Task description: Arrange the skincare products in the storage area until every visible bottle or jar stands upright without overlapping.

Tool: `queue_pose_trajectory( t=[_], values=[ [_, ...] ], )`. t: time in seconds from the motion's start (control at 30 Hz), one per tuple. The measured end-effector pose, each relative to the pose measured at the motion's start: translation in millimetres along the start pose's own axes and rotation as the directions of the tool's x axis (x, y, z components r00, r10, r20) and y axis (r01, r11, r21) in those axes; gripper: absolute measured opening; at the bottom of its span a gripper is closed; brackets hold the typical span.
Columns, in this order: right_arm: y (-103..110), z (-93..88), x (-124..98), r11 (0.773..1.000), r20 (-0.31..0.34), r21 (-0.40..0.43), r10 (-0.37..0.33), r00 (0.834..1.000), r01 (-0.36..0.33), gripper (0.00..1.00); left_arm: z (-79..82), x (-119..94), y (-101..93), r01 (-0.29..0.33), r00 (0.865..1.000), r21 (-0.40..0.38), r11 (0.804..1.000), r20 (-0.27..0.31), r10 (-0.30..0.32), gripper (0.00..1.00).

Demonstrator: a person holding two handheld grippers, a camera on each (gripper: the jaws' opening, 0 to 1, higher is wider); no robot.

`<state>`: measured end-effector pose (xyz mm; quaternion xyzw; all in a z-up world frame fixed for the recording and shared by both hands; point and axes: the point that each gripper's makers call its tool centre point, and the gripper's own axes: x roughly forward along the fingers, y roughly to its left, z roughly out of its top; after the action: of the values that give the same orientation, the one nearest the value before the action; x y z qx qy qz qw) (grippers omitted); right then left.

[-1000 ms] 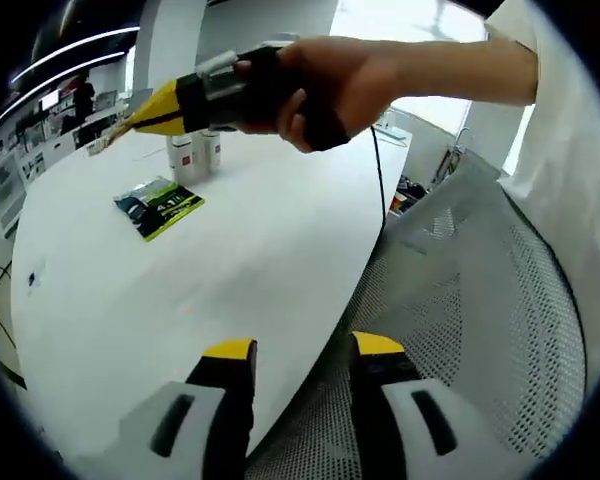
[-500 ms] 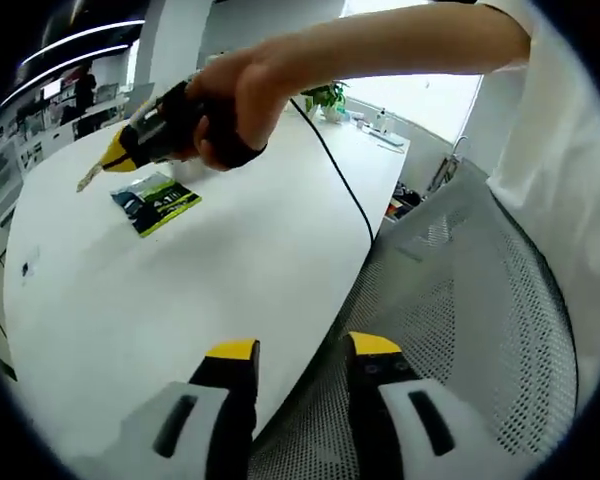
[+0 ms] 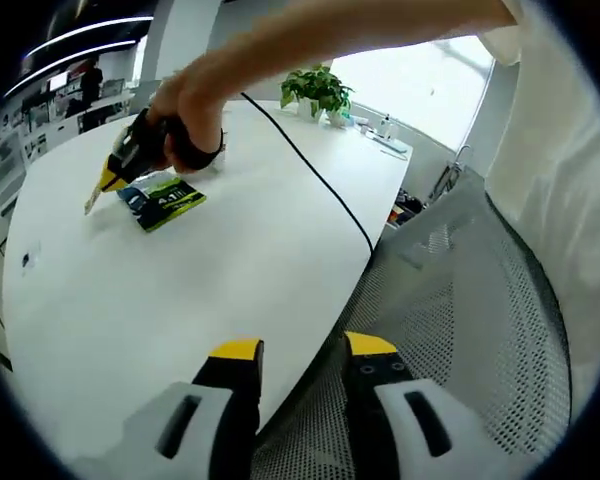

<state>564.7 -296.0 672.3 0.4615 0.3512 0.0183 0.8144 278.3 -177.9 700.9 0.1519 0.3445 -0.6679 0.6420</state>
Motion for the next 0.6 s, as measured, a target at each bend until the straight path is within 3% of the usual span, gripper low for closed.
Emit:
queue_pose_trajectory(
  t=[0.2,0.6],
  values=[
    [-19.2,-9.7,2.3,0.997,-0.040,-0.031,-0.079,0.996,0.077,0.00,0.9,-0.7,1.9,-0.013,1.000,0.011,1.000,0.000,0.013,0.25],
    [-23.5,-4.9,-1.1,0.994,-0.027,-0.039,-0.104,0.994,0.103,0.01,1.3,-1.2,3.0,-0.019,1.000,0.022,1.000,-0.001,0.019,0.23]
  ],
)
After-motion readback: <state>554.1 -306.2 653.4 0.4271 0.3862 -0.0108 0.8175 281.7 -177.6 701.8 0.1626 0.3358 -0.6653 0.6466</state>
